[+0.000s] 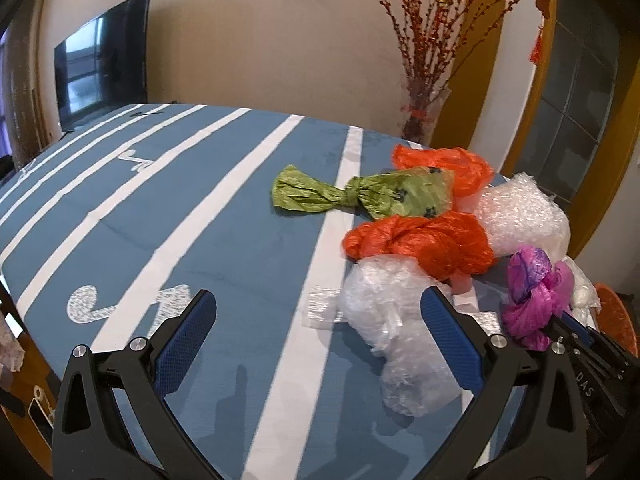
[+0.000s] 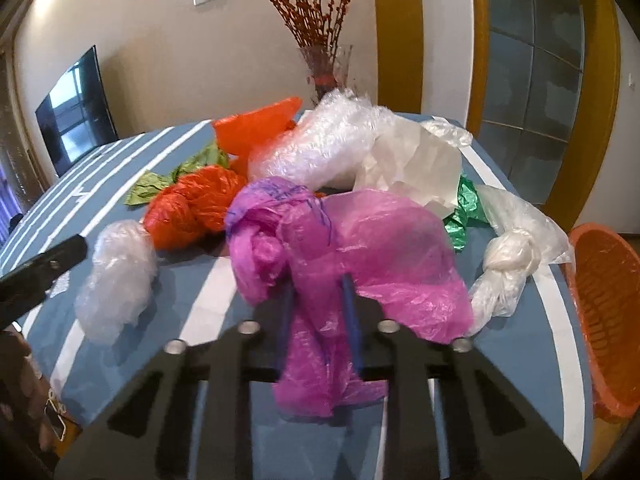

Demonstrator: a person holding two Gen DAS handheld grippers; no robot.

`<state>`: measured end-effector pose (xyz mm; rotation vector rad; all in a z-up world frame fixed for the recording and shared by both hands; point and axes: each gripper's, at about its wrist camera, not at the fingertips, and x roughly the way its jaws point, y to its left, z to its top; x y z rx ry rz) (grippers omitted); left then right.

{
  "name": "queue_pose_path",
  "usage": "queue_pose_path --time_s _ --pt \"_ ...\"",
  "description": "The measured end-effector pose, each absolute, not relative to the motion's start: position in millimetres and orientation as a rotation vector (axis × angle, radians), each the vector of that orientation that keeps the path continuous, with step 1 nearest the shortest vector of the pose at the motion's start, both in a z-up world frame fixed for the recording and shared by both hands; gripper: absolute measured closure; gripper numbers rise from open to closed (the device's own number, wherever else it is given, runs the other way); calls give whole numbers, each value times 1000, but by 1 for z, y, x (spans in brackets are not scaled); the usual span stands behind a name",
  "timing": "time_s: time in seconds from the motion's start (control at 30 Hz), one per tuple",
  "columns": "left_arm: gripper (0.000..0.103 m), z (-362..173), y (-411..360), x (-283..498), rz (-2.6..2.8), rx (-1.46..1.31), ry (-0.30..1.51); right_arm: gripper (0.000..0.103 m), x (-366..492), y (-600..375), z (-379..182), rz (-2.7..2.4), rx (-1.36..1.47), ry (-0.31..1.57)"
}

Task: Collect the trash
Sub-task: 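Grasp the pink bag with the right tool while the left tool grasps the clear bubble-wrap bag, then carry both bags over the orange wastebasket and open both tools to drop them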

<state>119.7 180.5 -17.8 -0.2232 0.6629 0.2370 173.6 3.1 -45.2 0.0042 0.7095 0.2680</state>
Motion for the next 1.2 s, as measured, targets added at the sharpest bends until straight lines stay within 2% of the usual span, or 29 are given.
queue_pose_path --time_s 0.13,0.47,0.77,0.8,0.83,0.93,1.2 --pt "2 -16 174 126 212 -217 673 90 166 -7 -36 291 52 699" --pt "3 -31 166 148 179 -228 758 90 147 -19 -7 325 117 642" --pt "45 -49 159 150 94 -274 791 90 141 -32 -11 291 130 652" --pt "57 -49 158 149 80 -278 788 90 140 -33 -11 288 131 653" --pt "63 -49 157 149 68 -284 786 90 140 -34 -12 286 132 653" --pt "67 -45 154 144 64 -273 763 90 138 -39 -13 280 139 652" --pt "67 -20 141 126 56 -223 689 90 128 -58 -8 258 161 624"
